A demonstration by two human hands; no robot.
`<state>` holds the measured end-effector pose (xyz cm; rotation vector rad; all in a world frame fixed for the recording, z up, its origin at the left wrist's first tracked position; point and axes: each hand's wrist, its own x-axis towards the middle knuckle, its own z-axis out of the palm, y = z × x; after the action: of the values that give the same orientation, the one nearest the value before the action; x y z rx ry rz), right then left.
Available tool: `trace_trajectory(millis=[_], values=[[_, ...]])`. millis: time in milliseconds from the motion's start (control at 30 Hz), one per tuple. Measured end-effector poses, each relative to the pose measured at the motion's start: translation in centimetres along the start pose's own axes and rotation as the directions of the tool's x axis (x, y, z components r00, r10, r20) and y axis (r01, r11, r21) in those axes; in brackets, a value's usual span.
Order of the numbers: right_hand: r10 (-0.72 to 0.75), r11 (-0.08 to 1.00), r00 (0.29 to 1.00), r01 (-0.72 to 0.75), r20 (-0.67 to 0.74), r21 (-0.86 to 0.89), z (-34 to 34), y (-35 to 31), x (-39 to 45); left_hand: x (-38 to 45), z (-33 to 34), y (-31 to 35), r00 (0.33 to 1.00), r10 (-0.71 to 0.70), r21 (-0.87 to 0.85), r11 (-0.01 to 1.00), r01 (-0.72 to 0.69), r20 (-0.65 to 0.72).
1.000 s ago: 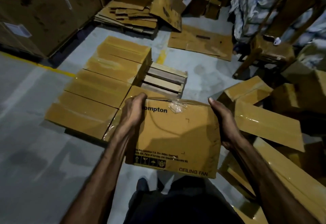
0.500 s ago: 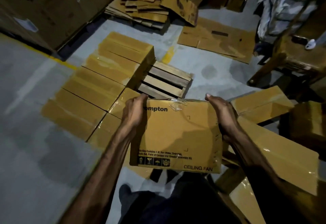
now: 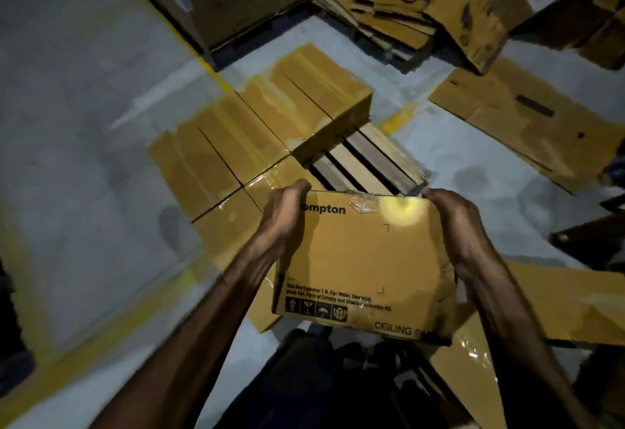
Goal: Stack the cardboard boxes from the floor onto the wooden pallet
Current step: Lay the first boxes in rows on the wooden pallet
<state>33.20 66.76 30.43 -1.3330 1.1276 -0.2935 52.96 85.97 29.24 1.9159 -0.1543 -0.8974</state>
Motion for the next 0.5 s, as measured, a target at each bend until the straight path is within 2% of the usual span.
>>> trace_trajectory(millis=[100, 233, 333, 500], values=[[0.043, 0.999, 0.998, -0.042, 0.047, -0.021, 0.7, -1.4, 3.2, 1.3, 0.1, 0.6, 0.998, -0.002, -0.061, 0.998, -0.002, -0.068], [0.026, 0.997, 0.993, -0.017, 0.116, -0.073, 1.4, -4.0, 7.6, 4.2, 0.7, 1.8, 0.987, -0.039, -0.113, 0.993, 0.022, -0.156], [0.023, 0.993, 0.994, -0.011, 0.104, -0.117, 1.9, -6.4, 10.8, 6.9, 1.6, 3.4, 0.975, -0.093, -0.148, 0.987, 0.063, -0.203], [0.014, 0.987, 0.993, 0.005, 0.116, -0.161, 1.4, -9.3, 17.7, 11.9, 3.5, 6.1, 0.976, -0.089, -0.209, 0.977, 0.047, -0.197]])
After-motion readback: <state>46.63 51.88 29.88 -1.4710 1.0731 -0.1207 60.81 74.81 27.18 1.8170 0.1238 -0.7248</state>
